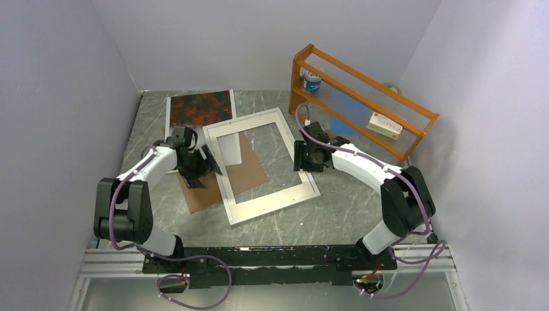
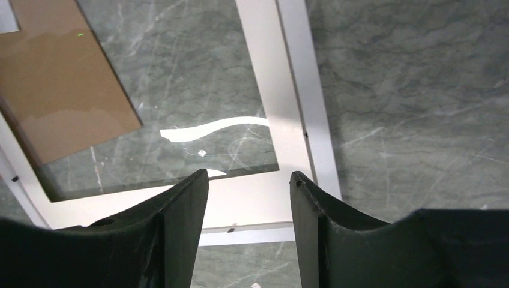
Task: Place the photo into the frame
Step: Adjust the photo frame at the center of the board, then pick up the photo at the center of the board, then turn over the photo from the photo frame.
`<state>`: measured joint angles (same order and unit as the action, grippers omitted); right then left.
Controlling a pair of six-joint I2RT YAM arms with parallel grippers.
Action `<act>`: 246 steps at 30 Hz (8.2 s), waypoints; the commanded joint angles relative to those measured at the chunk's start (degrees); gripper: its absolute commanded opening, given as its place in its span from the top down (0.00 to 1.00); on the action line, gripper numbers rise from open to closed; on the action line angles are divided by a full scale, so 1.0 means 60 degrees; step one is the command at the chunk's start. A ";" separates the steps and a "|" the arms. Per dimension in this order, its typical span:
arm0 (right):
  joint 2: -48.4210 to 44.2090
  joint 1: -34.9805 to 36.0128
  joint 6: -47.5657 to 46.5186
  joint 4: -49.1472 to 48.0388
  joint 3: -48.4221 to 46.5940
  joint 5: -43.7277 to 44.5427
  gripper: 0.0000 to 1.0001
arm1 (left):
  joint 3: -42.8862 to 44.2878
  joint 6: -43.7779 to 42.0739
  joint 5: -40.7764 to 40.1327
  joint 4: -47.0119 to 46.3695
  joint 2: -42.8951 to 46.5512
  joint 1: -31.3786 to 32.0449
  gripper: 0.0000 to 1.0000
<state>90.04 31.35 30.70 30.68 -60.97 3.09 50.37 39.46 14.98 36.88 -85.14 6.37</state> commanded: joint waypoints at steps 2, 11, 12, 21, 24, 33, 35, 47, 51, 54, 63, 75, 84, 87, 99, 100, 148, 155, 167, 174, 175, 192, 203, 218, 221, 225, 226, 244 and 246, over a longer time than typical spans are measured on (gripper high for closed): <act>0.0093 0.0099 0.0305 -0.0753 -0.0465 -0.0208 0.45 | 0.2199 -0.0874 -0.1041 0.0974 -0.0369 -0.0905 0.16; 0.0628 0.0254 0.0098 -0.0789 -0.1426 -0.0241 0.45 | 0.5057 -0.2971 0.0325 0.0847 -0.2792 -0.4145 0.16; 0.0664 0.0253 0.0078 -0.0815 -0.1462 -0.0219 0.45 | 0.5317 -0.3257 0.0566 0.0872 -0.3088 -0.4346 0.16; 0.1268 0.0253 -0.0239 -0.0807 -0.2015 -0.0149 0.45 | 0.5811 -0.3869 0.3237 -0.0321 -0.4885 -0.5584 0.22; 0.1510 0.0255 -0.0390 -0.0784 -0.2243 -0.0078 0.46 | 0.5991 -0.3958 0.3729 -0.0545 -0.5450 -0.5646 0.25; 0.2318 0.0235 -0.0590 -0.0565 -0.2861 -0.0074 0.46 | 0.5787 -0.4527 0.3574 -0.0787 -0.6150 -0.5702 0.27; 0.2428 0.0234 -0.0591 -0.0524 -0.2958 -0.0048 0.46 | 0.5735 -0.4674 0.3687 -0.0905 -0.6201 -0.5708 0.27; 0.2718 0.0300 -0.0418 0.0597 -0.3721 0.1048 0.46 | 0.7200 -0.5286 0.5800 0.1181 -0.7589 -0.5957 0.30; 0.2550 0.0333 -0.0643 0.0846 -0.3904 0.1323 0.46 | 0.7400 -0.5406 0.6521 0.1427 -0.7539 -0.6105 0.30; 0.2542 0.0355 -0.0647 0.0882 -0.3929 0.1279 0.46 | 0.7453 -0.5550 0.7107 0.1562 -0.7560 -0.6165 0.31; 0.2513 0.0462 -0.0694 0.0838 -0.3812 0.1274 0.46 | 0.6674 -0.5273 0.7849 0.0754 -0.6927 -0.6162 0.44; 0.2376 0.0535 -0.0625 0.0761 -0.3627 0.1169 0.46 | 0.6609 -0.4984 0.6252 0.0997 -0.6041 -0.5623 0.96; 0.2110 0.0523 -0.0501 0.1092 -0.3800 0.1045 0.45 | 0.7600 -0.4863 0.1380 0.2075 -0.3908 -0.5371 0.98; 0.1908 0.0531 -0.0488 0.1109 -0.3681 0.1311 0.44 | 0.7619 -0.5045 0.0637 0.2041 -0.2997 -0.5356 0.97; 0.0619 0.0545 -0.1353 0.0021 -0.3406 0.1218 0.31 | 1.0247 -0.4750 0.0106 0.3482 -0.1292 -0.4697 0.97; 0.0392 0.0538 -0.1546 -0.0274 -0.3279 0.0996 0.28 | 1.0345 -0.4604 0.0029 0.3560 -0.1104 -0.4653 0.97; 0.1685 0.5418 -0.9998 -0.7463 -0.4504 0.1573 1.00 | 0.9342 -0.0173 0.3465 0.4743 0.1587 -0.4288 0.67; 0.0368 0.5100 -0.9917 -0.6341 -0.3962 0.1287 1.00 | 1.0244 -0.1025 0.2758 0.4735 0.1343 -0.4293 0.06; -0.0995 0.3315 -0.8613 -0.1314 -0.6075 -0.1948 1.00 | 0.9495 -0.2817 0.5819 0.0097 0.1890 -0.4290 0.05; -0.1025 0.2729 -0.8551 0.1439 -0.7380 -0.2474 1.00 | 0.7738 -0.2143 0.8153 -0.2492 0.2368 -0.4041 0.05; -0.1029 0.2659 -0.8613 0.1756 -0.7513 -0.2514 1.00 | 0.7389 -0.2066 0.8376 -0.3029 0.2512 -0.3864 0.05; -0.1540 0.2246 -0.8843 0.3421 -0.8039 -0.4765 1.00 | 0.5883 -0.5916 0.8663 -0.1291 0.2912 -0.1686 0.05; -0.1889 0.2245 -0.8964 0.3544 -0.8264 -0.5055 1.00 | 0.6592 -0.7965 1.0337 0.1022 0.2664 -0.1445 0.38; -0.1683 0.2234 -0.8738 0.3171 -0.8135 -0.4374 0.24 | 0.7264 -0.9711 0.9052 0.2859 0.2937 -0.1440 0.98; -0.1768 0.2074 -0.8405 0.2564 -0.7714 -0.3667 0.01 | 0.6872 -0.8978 0.7766 0.2096 0.3038 -0.1440 0.98; -0.2222 0.1777 -0.7676 0.0854 -0.6496 -0.1875 0.01 | 0.6524 -0.7472 0.6115 0.1063 0.2712 -0.1440 0.97; -0.2409 0.1705 -0.7408 0.0068 -0.6109 -0.1315 0.01 | 0.6536 -0.7006 0.5834 0.0886 0.2568 -0.1442 0.97; -0.1990 -0.1226 -0.1253 -0.0307 -0.1625 0.2474 0.11 | 0.4063 0.4750 0.3541 -0.4475 0.1948 -0.1224 0.97; -0.1819 -0.1499 -0.0818 -0.0297 -0.1024 0.2219 0.15 | 0.4073 0.4986 0.3153 -0.4544 0.1919 -0.1119 0.98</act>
<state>77.69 25.52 16.34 24.86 -72.95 16.23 75.22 56.07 37.80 20.40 -74.83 -1.69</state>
